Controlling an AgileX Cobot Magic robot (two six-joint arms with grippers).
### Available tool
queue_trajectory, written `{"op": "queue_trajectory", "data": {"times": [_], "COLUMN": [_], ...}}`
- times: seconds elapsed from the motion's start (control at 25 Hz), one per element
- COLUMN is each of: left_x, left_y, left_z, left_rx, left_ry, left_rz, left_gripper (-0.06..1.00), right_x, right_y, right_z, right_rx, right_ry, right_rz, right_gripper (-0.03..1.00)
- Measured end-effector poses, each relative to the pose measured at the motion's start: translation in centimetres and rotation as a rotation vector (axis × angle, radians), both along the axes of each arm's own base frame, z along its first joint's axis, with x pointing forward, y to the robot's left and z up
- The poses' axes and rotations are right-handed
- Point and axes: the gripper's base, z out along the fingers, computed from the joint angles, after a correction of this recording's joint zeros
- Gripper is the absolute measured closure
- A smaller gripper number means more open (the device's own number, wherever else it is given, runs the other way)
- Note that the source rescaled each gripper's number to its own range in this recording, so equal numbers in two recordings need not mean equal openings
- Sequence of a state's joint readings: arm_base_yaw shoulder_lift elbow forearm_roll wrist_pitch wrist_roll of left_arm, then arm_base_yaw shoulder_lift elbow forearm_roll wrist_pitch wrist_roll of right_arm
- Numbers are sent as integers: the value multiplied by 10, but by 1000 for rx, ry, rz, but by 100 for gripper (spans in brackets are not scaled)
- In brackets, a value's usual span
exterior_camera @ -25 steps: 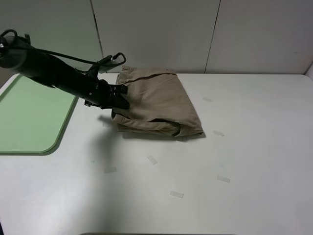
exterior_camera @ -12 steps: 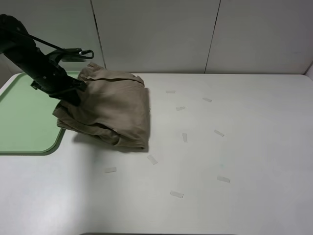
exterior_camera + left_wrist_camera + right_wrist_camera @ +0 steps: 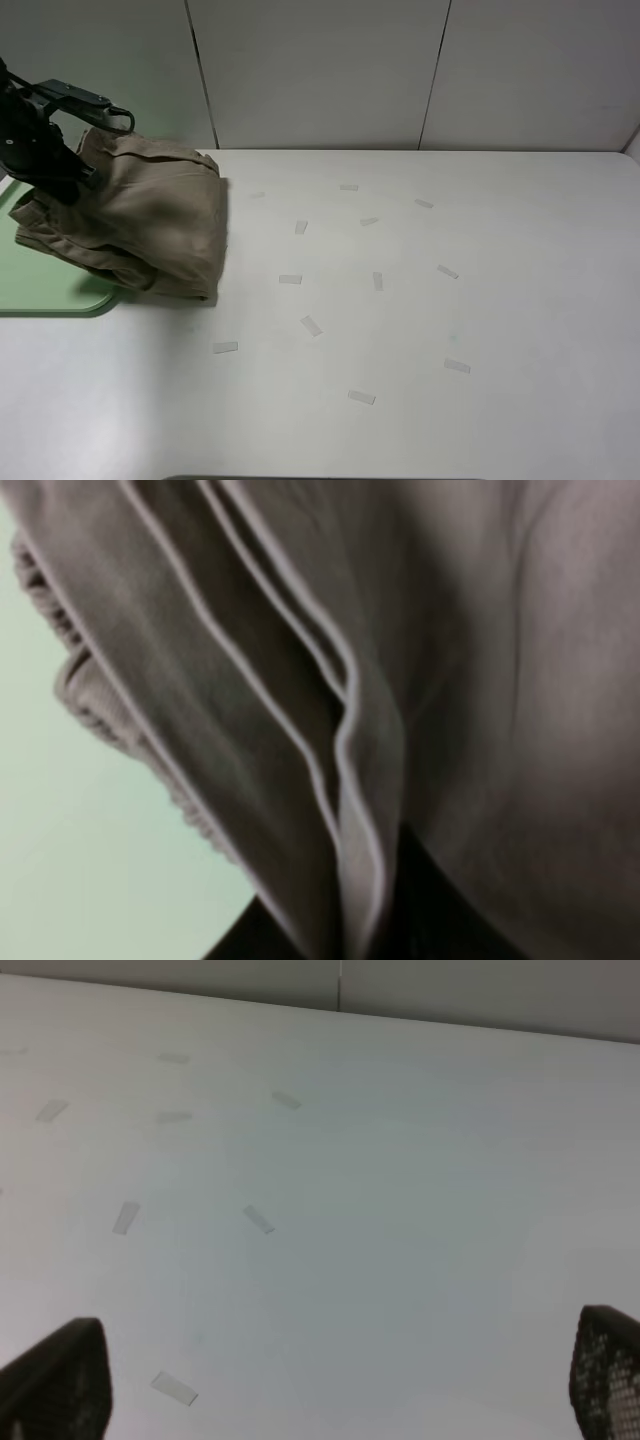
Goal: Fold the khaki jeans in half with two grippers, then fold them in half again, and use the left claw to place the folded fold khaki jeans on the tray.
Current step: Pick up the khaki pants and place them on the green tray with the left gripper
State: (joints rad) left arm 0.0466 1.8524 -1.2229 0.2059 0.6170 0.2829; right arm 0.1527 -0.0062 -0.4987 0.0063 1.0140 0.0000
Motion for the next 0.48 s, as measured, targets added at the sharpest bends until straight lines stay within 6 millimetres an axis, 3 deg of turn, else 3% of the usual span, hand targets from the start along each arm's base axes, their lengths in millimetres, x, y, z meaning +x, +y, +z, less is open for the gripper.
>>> {"op": "queue_trajectory", "data": {"times": [0.48], "left_x": [-7], "left_y": [49], "left_z": [17], "left_rx": [157], "left_ry": [-37], "left_rz": [18], "left_gripper": [91], "right_x": [0], "right_y": [0], "right_z": [0], "right_rx": [0], "right_ry": [0], "right_rz": [0], "right_gripper": [-3]}}
